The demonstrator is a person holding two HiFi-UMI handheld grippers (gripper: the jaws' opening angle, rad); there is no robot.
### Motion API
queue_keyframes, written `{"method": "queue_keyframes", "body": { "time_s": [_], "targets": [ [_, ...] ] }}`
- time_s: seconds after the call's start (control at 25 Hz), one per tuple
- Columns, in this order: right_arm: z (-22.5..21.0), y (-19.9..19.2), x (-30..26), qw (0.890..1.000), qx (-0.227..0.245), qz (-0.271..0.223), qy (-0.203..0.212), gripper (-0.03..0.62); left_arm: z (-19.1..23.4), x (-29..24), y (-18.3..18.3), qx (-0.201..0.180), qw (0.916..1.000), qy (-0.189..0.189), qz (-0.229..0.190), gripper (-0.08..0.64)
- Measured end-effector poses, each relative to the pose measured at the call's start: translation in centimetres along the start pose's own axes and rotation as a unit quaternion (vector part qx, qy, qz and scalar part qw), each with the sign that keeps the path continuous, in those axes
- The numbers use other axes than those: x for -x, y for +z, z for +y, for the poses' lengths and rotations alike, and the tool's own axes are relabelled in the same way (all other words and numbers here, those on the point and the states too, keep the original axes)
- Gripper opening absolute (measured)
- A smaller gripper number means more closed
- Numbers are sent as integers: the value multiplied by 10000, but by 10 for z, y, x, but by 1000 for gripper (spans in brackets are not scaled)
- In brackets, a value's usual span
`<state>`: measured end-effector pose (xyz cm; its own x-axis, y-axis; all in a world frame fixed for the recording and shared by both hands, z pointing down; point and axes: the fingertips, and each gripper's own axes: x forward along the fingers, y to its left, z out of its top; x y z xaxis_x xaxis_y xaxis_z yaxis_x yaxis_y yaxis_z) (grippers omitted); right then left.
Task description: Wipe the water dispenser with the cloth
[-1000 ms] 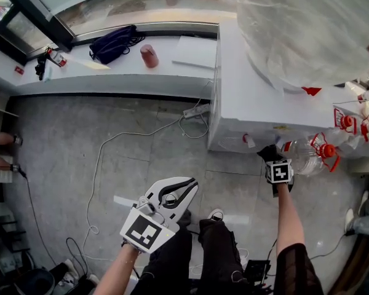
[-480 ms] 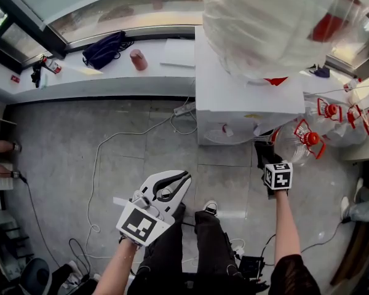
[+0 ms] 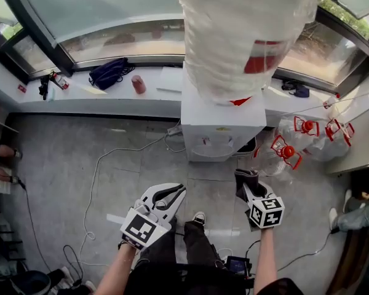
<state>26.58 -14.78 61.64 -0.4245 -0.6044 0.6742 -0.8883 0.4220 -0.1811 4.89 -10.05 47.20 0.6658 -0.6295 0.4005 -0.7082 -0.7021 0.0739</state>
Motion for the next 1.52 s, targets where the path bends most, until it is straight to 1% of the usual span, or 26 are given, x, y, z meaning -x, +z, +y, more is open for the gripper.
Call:
{"method": "queue_keyframes", "body": {
  "time_s": [0.2, 0.4, 0.68, 0.8, 0.96, 1.12, 1.28, 1.52],
  "targets": [
    [43, 27, 54, 9994, -18, -304, 164, 115, -15, 32, 22, 90, 9999, 107, -68, 25],
    [90, 44, 91, 9979, -165, -584, 232, 115, -25, 66, 28, 181, 9997, 14, -169, 25],
    [168, 57, 130, 9952, -193, -923, 255, 115, -34, 117, 32, -186, 9993, -261, -215, 25],
    [209, 54, 143, 9942, -190, -1036, 232, 115, -38, 152, 26, -218, 9990, -338, -197, 25],
    [258, 48, 153, 9909, -393, -1256, 274, 115, -43, 191, 5, -212, 9987, -439, -140, 25],
    [298, 44, 167, 9889, -424, -1388, 334, 114, -46, 224, -6, -165, 9981, -540, -261, 25],
    [324, 44, 179, 9877, -349, -1480, 359, 114, -44, 246, -6, -145, 9972, -560, -472, 25],
    [343, 48, 195, 9868, -203, -1575, 324, 114, -53, 262, 2, -234, 9948, -714, -683, 25]
  ]
}}
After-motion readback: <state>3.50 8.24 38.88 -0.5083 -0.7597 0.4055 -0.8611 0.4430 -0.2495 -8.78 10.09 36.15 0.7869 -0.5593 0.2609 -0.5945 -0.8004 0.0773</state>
